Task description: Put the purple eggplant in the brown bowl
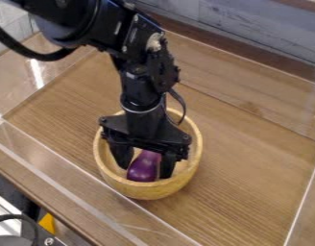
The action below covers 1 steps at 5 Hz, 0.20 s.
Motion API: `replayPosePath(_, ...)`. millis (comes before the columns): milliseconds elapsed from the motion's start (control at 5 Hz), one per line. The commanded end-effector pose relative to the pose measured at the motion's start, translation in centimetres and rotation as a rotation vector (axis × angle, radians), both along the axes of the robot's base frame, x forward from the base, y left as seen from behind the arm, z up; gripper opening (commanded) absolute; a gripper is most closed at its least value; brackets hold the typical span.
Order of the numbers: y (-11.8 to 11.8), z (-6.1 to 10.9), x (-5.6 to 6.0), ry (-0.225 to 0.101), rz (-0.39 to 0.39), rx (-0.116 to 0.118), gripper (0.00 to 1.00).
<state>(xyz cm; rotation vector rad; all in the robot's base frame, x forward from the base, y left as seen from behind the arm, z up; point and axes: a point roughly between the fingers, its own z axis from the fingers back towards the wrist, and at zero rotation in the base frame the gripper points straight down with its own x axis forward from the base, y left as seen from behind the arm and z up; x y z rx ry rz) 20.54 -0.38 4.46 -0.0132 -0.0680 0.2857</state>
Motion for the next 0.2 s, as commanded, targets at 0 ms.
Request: replayPosePath(0, 0.16, 0.82, 0.96, -0.035, 0.016, -0.006, 1.0)
